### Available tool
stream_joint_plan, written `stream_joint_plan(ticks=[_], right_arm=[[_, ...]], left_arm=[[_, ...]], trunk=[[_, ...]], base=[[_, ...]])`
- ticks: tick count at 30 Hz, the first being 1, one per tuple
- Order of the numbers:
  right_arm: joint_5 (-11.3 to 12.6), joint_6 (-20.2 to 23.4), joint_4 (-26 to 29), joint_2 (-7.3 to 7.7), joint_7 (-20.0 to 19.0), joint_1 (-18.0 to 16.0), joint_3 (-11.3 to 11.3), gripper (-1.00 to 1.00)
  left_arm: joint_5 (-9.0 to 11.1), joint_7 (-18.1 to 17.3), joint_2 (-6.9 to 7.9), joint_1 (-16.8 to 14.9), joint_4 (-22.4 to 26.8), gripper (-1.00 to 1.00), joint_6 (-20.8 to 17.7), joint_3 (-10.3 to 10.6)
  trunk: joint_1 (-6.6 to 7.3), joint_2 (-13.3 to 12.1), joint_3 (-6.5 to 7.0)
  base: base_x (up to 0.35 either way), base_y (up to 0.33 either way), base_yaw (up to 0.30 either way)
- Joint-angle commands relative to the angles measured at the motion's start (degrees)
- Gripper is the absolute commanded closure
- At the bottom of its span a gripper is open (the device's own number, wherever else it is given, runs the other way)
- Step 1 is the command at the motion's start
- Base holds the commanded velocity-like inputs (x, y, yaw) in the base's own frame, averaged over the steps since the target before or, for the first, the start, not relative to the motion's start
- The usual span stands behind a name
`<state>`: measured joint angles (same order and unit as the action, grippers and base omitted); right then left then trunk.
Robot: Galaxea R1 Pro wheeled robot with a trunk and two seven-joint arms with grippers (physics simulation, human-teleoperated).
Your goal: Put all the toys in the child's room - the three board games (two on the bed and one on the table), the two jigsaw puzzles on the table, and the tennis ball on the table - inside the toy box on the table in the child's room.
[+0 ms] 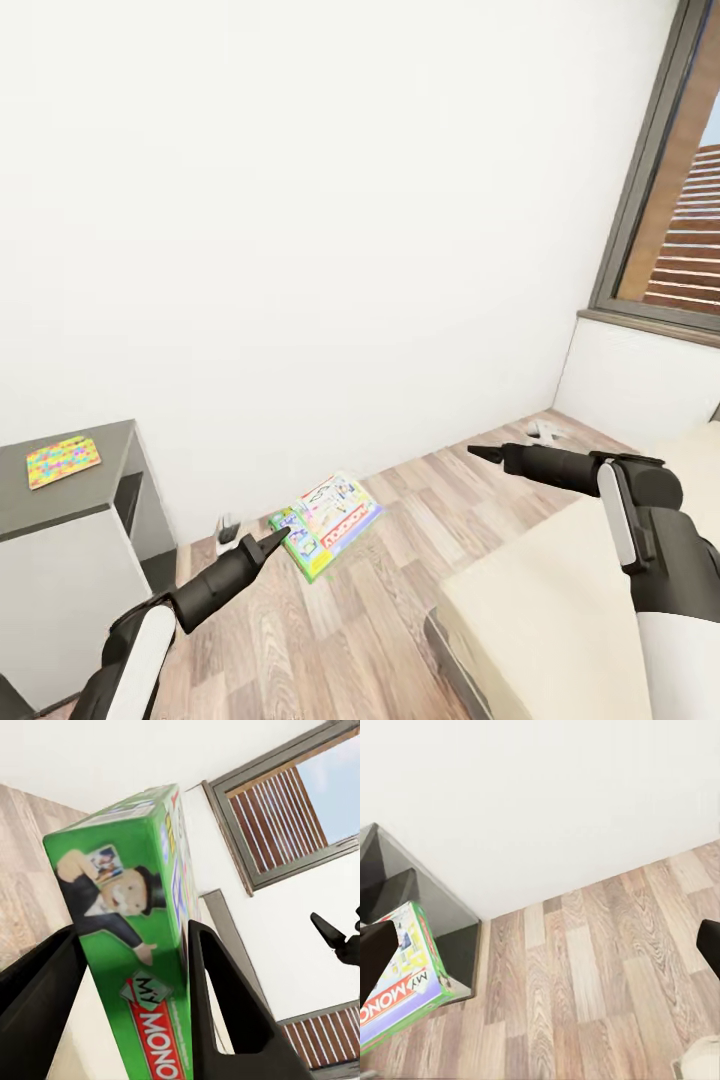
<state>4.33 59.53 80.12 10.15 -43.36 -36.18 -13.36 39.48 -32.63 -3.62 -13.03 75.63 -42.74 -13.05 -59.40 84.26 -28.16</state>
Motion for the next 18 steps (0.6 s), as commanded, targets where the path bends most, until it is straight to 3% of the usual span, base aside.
stream_joint_plan(ticks=[1, 10, 18], right_arm=[[0.42, 0.47, 0.03, 0.03, 0.14, -0.03, -0.05, -1.00], [0.40, 0.47, 0.12, -0.07, 0.17, -0.03, 0.14, -1.00], [0.42, 0.47, 0.19, -0.38, 0.20, 0.02, 0.24, -1.00]], left_arm=[[0.31, -0.18, -0.07, -0.07, -0.01, 1.00, -0.43, -0.14], [0.27, 0.01, -0.07, -0.06, -0.20, 1.00, -0.36, -0.41], [0.36, 0.17, -0.08, -0.07, -1.04, 1.00, -0.33, -2.79]], trunk=[[0.23, -0.38, 0.12], [2.21, -3.99, 1.74], [3.96, -7.20, 3.18]], base=[[0.000, 0.000, 0.300], [0.000, 0.000, 0.300], [0.000, 0.000, 0.300]])
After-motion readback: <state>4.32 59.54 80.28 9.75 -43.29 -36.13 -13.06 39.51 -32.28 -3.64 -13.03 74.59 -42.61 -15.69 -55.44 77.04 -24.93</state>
